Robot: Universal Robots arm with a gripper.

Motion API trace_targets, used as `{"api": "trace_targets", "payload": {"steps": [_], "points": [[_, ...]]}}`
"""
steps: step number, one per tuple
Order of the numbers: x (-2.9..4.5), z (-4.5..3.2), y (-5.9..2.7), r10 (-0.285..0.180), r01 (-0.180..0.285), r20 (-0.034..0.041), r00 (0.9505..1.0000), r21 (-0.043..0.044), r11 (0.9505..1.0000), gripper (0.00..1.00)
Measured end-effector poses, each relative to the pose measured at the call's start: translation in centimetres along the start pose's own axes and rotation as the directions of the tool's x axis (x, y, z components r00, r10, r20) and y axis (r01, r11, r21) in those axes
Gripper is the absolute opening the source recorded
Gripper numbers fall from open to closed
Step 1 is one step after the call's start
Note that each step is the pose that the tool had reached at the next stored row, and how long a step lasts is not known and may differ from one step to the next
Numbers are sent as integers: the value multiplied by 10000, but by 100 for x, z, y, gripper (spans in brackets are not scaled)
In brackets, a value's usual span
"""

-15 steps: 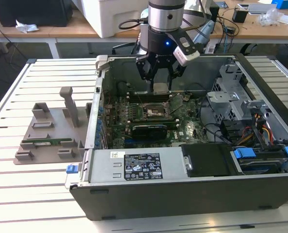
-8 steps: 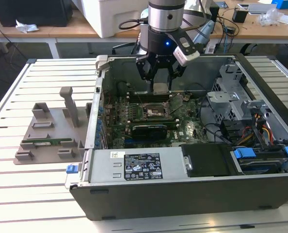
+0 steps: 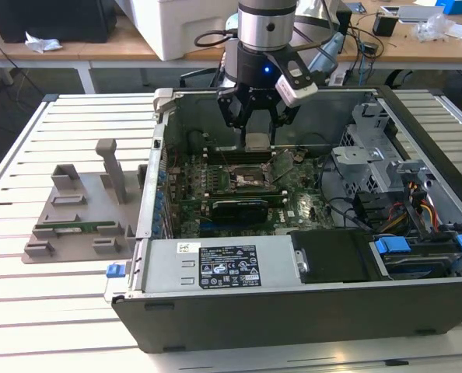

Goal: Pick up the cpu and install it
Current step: 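Place the cpu into insertion slot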

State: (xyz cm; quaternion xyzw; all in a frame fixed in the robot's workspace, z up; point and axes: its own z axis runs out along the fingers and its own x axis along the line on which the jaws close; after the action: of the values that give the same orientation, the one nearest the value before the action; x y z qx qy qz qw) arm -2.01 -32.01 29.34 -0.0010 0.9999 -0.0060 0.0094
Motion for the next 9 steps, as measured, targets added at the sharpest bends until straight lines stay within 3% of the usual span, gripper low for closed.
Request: {"api": "trace_targets", "payload": {"steps": [9], "points": [[0,1,0,296,-296,-3,9996,27,9996,55]]}}
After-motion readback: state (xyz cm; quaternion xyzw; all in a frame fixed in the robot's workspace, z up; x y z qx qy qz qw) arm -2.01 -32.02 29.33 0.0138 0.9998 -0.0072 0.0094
